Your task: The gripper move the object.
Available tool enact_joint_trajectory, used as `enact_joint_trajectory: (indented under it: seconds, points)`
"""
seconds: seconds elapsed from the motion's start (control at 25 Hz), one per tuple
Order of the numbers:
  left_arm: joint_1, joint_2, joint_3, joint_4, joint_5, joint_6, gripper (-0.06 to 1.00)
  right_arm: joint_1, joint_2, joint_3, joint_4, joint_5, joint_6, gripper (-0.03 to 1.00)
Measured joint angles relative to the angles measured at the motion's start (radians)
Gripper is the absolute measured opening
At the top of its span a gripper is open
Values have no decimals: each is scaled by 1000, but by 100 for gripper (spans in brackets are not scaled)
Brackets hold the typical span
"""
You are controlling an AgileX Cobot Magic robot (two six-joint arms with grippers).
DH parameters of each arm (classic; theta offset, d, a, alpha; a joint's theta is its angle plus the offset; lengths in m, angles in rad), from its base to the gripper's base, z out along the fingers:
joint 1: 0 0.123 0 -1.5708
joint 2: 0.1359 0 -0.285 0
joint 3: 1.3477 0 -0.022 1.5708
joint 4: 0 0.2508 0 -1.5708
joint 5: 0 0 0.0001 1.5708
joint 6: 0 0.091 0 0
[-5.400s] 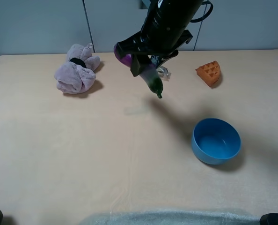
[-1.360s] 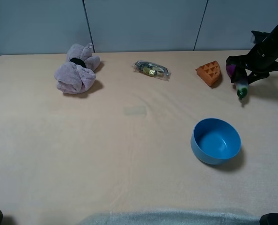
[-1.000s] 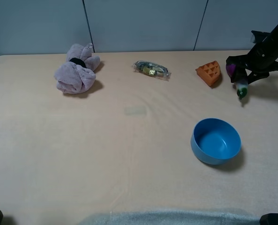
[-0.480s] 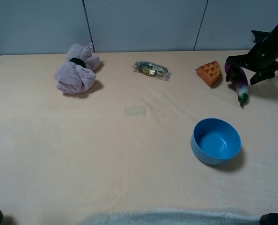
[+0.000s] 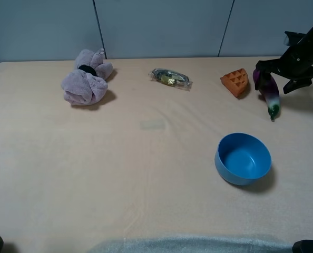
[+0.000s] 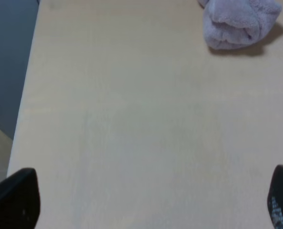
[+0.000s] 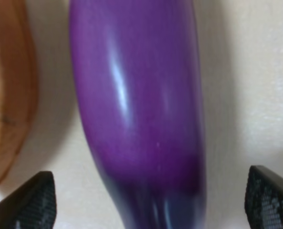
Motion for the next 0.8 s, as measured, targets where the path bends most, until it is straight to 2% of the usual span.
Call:
enact_joint_trajectory:
  seconds: [0.36,0.8]
  points:
    - [0,0,0,0,0,0,95,0,-141,-2,0,79,0,59]
    - [0,0,0,0,0,0,95,0,-330,-4,0,231,0,59]
